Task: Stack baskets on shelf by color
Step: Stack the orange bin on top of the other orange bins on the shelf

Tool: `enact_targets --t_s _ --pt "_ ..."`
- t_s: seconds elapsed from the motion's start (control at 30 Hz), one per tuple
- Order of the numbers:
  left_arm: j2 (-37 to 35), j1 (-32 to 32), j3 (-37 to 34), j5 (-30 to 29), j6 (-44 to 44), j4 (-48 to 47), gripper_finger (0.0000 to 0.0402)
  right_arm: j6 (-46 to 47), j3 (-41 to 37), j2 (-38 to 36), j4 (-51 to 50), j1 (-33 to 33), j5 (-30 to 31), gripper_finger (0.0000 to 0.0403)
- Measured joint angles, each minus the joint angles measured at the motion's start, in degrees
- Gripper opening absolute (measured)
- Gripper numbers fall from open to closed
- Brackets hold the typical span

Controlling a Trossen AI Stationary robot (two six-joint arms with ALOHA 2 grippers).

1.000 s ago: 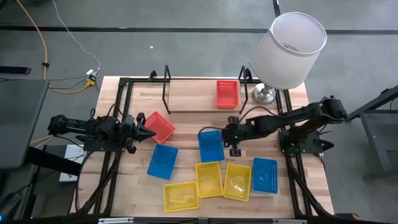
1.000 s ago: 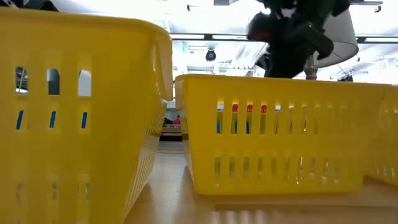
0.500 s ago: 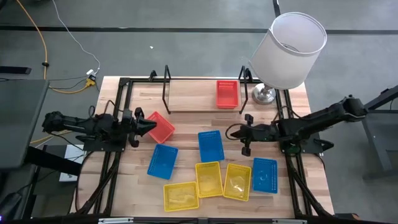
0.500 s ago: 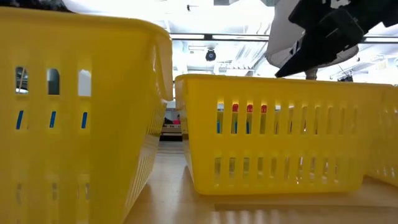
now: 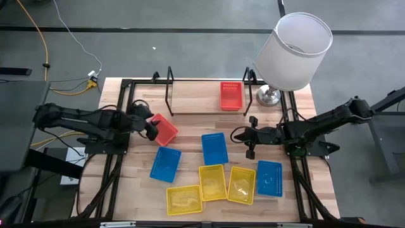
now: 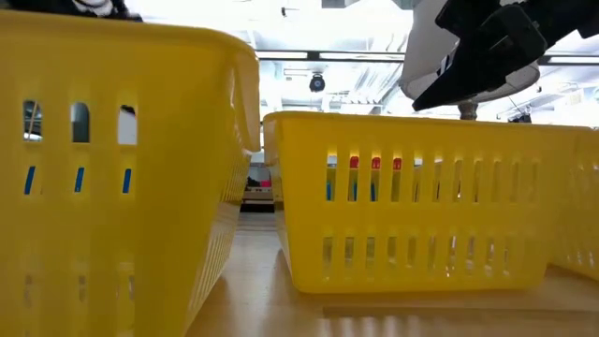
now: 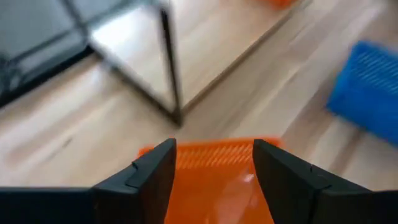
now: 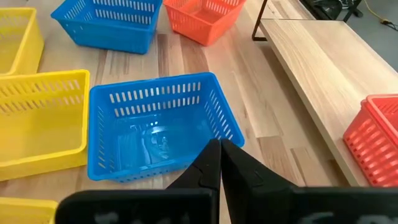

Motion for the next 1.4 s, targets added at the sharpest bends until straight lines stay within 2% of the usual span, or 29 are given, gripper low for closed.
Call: enact_targets --t_s 0.2,0.37,0.6,0.8,1.03,1.2,1.4 --pt "7.8 8.24 -1.07 9.12 -1.38 -2.59 0.0209 -0.01 0.0 0.0 0.02 0.0 -0.04 0.0" --pt "12.03 14.99 -2.89 15.49 1.39 -2.34 0.0209 0.87 0.04 0.0 0.04 0.0 -0.05 0.0" --pt "16.16 21.09 -3.23 13.5 2.93 -0.7 0.021 1.01 0.04 0.02 0.07 -0.02 -0.07 0.0" --pt "19.9 24.18 -3.23 16.85 4.8 0.44 0.021 1.01 0.04 0.02 0.09 -0.02 -0.07 0.0" --pt "24.82 25.74 -3.23 17.09 5.79 0.47 0.0201 1.01 0.04 0.02 0.09 -0.04 -0.07 0.0" --pt "25.96 25.84 -3.23 17.06 5.83 0.63 0.0154 1.01 0.04 0.02 0.11 -0.04 -0.07 0.0" --pt "25.19 25.84 -1.39 17.49 8.87 0.21 0.0023 1.01 0.04 0.04 0.11 -0.04 -0.07 0.0"
